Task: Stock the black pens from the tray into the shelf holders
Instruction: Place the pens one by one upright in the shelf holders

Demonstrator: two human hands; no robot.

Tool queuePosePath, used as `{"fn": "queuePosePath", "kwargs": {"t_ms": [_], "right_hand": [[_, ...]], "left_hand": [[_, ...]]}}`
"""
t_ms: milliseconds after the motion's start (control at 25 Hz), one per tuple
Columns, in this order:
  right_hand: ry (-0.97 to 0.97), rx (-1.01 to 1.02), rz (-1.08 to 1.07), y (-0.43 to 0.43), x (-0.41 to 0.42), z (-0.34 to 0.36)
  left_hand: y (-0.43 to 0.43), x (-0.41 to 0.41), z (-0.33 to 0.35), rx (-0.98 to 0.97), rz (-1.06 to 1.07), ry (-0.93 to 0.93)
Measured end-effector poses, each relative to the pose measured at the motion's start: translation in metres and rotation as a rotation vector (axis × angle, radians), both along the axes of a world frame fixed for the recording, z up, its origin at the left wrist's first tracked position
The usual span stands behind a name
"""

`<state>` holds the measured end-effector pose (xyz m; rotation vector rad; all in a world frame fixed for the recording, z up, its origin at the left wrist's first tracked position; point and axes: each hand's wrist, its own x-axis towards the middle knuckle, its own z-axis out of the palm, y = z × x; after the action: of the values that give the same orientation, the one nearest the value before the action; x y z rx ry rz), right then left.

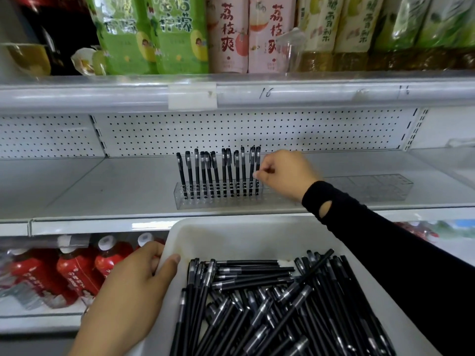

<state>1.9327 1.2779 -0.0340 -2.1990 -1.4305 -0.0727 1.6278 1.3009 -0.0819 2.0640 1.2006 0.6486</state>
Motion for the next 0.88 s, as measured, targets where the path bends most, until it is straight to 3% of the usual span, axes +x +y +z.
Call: {"fn": "queuePosePath", "kwargs": {"t_ms": [160,360,560,880], "right_hand": [[0.05,-0.093,0.253,-0.034,-0.039,0.008],[-0.035,-0.46,0.532,-0.047,-0.076,-0.006],[-0.155,-0.701,0.568,-0.051,-0.087,-0.034],[-0.154,-0.701,0.542,-0.047,-0.085,-0.043]], "left_hand": [[-0.001,-0.002,-0.001,0.005,-0.007,0.006],[-0.001,-0.001,-0.001,0.015,-0.004,0.02],[-0.002,-0.001,-0.001,0.039,0.007,0.018],[-0.001,-0.001,-0.002,0.021,0.007,-0.003]]}}
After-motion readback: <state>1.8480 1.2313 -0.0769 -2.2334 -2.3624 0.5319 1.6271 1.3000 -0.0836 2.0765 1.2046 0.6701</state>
